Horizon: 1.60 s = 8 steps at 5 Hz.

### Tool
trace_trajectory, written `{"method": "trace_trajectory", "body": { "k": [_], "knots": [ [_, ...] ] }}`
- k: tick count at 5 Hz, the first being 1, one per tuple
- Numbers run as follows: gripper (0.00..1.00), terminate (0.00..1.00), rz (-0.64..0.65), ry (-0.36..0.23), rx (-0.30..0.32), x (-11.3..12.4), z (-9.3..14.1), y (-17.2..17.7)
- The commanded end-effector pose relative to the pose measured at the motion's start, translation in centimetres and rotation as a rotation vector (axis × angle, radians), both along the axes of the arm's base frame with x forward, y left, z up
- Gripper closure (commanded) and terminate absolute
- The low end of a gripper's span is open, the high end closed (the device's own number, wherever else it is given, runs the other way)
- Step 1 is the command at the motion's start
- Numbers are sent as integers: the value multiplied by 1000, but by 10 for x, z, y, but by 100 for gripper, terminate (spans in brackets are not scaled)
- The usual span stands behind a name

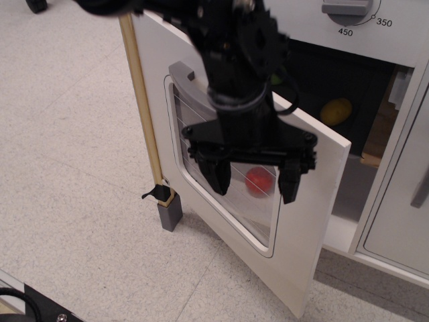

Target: Close oven

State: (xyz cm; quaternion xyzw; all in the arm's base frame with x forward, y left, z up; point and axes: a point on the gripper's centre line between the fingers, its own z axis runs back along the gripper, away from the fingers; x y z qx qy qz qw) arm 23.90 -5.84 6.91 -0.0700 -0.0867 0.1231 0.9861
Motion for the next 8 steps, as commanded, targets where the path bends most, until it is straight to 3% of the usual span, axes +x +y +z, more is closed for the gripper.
{"method": "trace_trajectory", "body": {
  "k": [1,2,6,8],
  "knots": [
    [0,0,-15,-55,13,37,-16,-4],
    [0,0,-17,-68,12,50,-21,-9],
    [0,0,52,-217,10,115,-24,-27],
    [0,0,94,-233,24,133,-24,-26]
  ]
}}
